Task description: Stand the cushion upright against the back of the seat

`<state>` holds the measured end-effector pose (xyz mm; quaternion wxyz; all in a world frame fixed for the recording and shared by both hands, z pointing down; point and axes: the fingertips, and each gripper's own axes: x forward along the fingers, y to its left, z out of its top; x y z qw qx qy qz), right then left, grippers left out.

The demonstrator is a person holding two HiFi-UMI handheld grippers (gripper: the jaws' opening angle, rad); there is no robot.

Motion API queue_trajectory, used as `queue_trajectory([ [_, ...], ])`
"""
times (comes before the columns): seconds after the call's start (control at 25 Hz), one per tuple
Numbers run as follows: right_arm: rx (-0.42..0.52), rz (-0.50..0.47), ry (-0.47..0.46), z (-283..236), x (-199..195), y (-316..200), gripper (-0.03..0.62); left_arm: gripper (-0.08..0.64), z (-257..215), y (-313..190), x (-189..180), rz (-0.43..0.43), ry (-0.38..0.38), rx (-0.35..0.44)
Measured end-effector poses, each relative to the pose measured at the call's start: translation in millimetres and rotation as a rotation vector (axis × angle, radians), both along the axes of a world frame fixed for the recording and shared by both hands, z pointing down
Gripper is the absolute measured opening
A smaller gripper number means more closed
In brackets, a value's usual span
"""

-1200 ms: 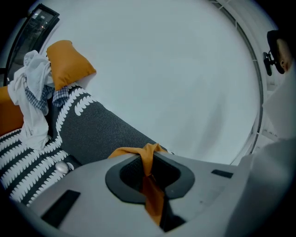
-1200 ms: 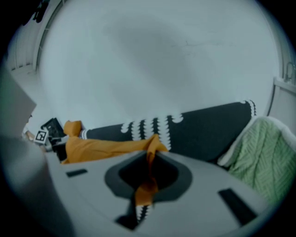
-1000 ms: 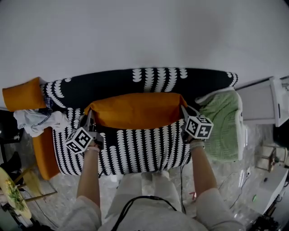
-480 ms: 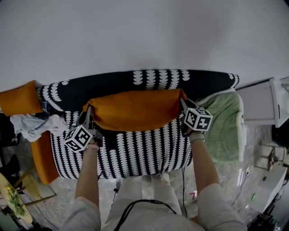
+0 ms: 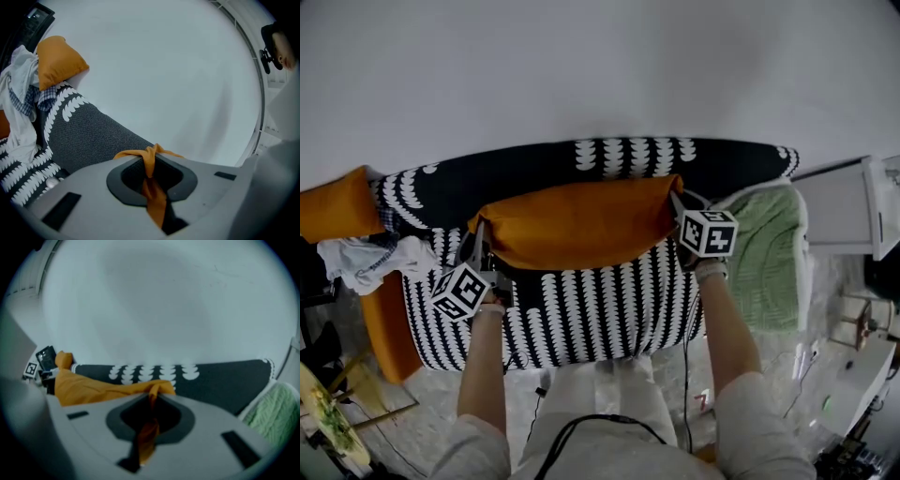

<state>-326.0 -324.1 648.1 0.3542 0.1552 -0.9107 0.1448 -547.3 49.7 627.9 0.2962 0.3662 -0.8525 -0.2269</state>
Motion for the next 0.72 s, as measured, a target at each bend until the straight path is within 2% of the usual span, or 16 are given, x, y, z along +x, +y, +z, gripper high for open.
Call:
queue_trajectory([
  [0.16, -0.005, -0.045, -0.012, 0, 1, 5, 0.040, 0.054, 0, 6, 4, -0.022, -0.026, -0.009],
  [0.4, -0.123, 0.098, -0.112, 4, 13, -9, 0.040, 0.054, 3, 0, -1, -0.003, -0.031, 0.011],
  [0.6, -0.067, 0.106, -0.099, 3, 14, -8, 0.041, 0.055, 3, 0, 1, 0.030, -0.067, 0.048],
  [0.72, -0.047, 0.127, -0.094, 3, 16, -10, 0.041, 0.055, 1, -2, 3, 0.052, -0.104, 0.017],
])
